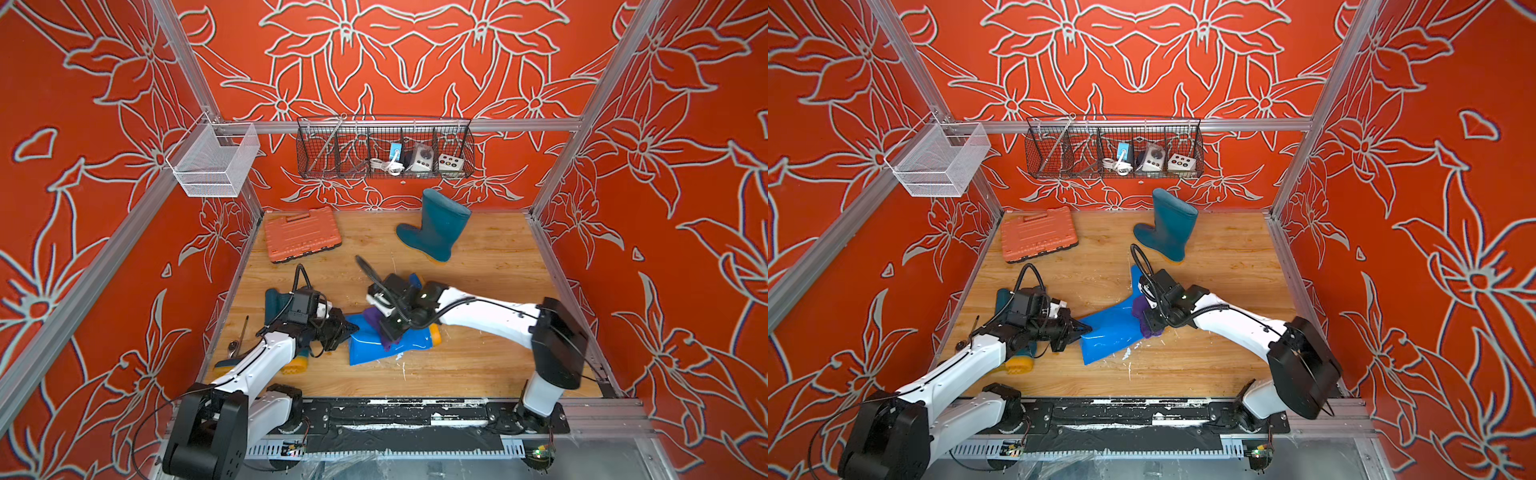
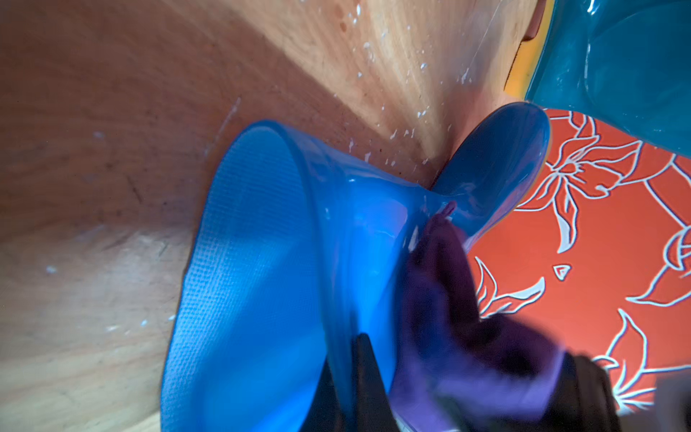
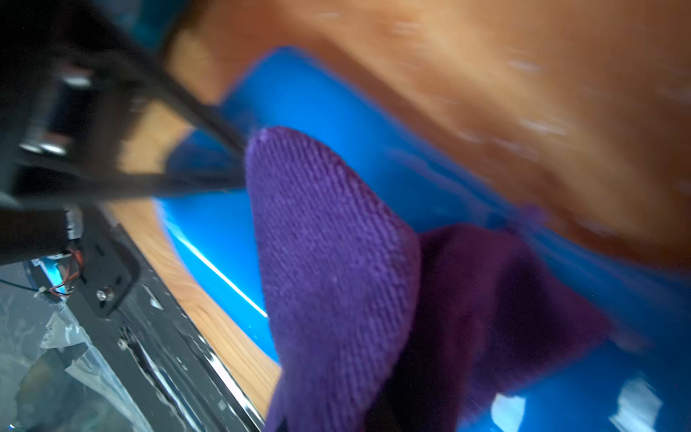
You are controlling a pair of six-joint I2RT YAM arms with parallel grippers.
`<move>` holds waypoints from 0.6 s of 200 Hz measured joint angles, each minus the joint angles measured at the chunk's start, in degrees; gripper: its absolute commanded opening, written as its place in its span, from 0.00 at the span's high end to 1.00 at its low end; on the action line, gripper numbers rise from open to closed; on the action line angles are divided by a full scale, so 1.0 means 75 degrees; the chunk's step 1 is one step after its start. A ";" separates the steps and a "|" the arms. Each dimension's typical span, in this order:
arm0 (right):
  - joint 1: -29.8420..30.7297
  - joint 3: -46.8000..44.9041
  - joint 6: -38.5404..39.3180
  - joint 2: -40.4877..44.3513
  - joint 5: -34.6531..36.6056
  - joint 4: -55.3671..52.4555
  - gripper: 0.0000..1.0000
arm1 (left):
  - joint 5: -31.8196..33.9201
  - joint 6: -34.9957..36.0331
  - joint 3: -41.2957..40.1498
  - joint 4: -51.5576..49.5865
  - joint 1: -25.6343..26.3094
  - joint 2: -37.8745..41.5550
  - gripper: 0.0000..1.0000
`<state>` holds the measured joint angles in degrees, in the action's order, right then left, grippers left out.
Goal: Wipe the rubber boots with a cloth
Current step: Wipe the dirt off the rubber boot.
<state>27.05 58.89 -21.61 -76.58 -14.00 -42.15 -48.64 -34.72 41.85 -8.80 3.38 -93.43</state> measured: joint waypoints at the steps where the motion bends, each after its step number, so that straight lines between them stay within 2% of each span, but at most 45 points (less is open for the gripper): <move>1: 0.0000 0.0009 -0.0006 0.0000 0.0000 -0.0003 1.00 | -0.0020 -0.0058 -0.0044 0.0029 0.0000 0.0035 0.85; 35: 0.0105 0.0571 -0.0061 -0.0073 0.0009 -0.0245 1.00 | -0.0323 -0.0469 -0.0726 0.0443 0.0102 0.0641 1.00; 72: 0.1099 0.2104 -0.0064 -0.0641 0.0251 -0.0382 1.00 | -0.0344 -0.0659 -0.1212 0.0557 0.0227 0.1311 1.00; 93: 0.1903 0.3086 -0.0090 -0.1515 0.0221 -0.0300 1.00 | -0.0169 -0.0685 -0.1411 0.0516 0.0361 0.1687 1.00; 120: 0.2876 0.4348 -0.0163 -0.3217 -0.0041 0.0038 1.00 | 0.0052 -0.0930 -0.1757 0.0796 0.0510 0.1888 1.00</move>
<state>48.62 91.50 -22.83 -100.71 -14.31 -41.87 -48.25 -41.69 28.67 -2.83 7.20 -79.26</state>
